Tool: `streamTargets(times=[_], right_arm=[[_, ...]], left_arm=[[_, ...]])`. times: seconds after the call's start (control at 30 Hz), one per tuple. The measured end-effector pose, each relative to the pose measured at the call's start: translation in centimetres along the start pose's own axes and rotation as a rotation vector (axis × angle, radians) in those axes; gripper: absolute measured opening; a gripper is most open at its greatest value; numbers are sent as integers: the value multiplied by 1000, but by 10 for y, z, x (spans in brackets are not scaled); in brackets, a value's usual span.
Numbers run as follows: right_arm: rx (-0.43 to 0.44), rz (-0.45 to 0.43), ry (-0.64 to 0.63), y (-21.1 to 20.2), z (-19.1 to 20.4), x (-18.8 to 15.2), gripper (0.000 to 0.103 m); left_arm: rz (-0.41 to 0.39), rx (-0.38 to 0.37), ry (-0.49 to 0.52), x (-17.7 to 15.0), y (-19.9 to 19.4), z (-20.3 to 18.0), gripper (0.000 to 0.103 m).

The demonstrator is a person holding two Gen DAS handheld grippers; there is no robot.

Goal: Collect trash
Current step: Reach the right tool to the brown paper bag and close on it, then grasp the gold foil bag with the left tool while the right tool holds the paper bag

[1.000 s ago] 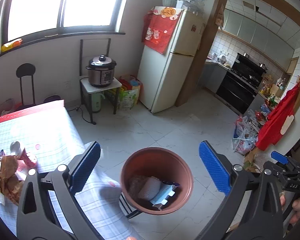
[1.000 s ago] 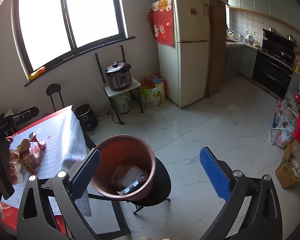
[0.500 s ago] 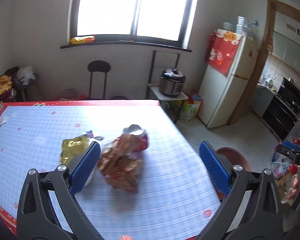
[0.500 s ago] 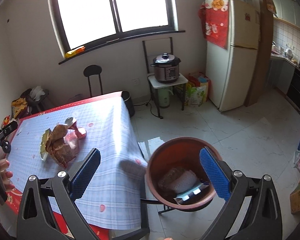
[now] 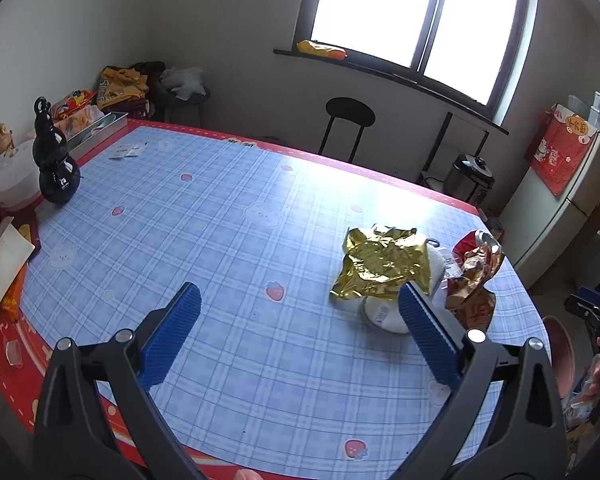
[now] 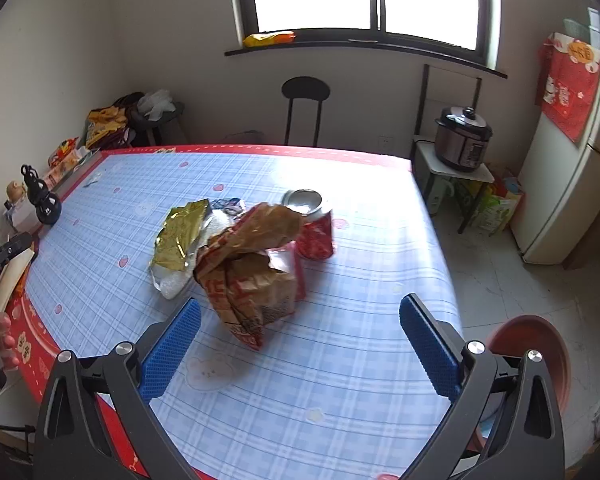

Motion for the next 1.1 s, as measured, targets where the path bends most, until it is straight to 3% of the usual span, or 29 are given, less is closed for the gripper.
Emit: streamTargets(times=[0.27,0.53,0.67,0.7,0.8,0.9,1.1], right_arm=[[-93,91,-93,88,56,30,97],[-211,217,-61,136,65,22,97],[-201,213,-67,135,69,15,96],[-189,215,-76,134,71,15,87],[-168,204,-108,125,78,14,70],[-119,184,-93,112,81,14,60],[-42,107,-22,76,75,11,59]], left_arm=[[71,15,-41,2,37,51,97],[132,3,-41,5,65,67,97],[159,-15,-24,4,76,60,97],[164,-19,-20,3,78,58,97],[170,-29,-2,2,83,48,97],[183,-50,13,0,87,37,97],[217,-84,55,-9,94,8,97]])
Point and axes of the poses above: each gripper's, at about its wrist camera, not at the fingertips, and y roughly the way its jaws point, z to its left, x to its top, the point moved 5 cm from there along y, roughly the way its jaws point, and after that the axes turned 15 degrees about -y, right-handed, at the moved point
